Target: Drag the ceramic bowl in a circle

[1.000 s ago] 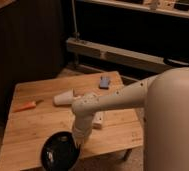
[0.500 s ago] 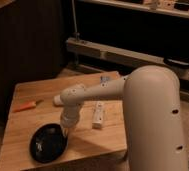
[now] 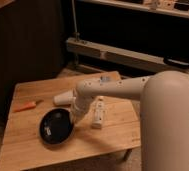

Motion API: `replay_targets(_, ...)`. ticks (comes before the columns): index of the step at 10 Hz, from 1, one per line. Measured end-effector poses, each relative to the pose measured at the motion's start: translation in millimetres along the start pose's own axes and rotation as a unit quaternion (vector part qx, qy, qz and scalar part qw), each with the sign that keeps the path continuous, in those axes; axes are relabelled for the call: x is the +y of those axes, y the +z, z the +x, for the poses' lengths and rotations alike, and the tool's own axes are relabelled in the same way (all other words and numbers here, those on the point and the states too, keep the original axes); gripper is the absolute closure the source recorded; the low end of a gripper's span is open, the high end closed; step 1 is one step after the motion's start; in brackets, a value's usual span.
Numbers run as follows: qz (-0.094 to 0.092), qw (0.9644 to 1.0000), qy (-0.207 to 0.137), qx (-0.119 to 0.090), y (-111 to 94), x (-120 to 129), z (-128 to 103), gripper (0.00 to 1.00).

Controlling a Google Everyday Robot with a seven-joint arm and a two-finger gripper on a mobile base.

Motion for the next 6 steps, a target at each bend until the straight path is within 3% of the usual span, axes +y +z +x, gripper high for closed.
replay_targets(1, 0.006, 0.9998, 0.014, -0.010, -5.4, -9.3, 3.6, 1.00)
replay_targets(2, 0.023, 0.9992, 0.030, -0.014, -12.5, -21.6, 16.6, 1.00)
replay_targets(6, 0.061, 0.9947, 0.083, 0.006, -20.9, -62.8, 81.9, 1.00)
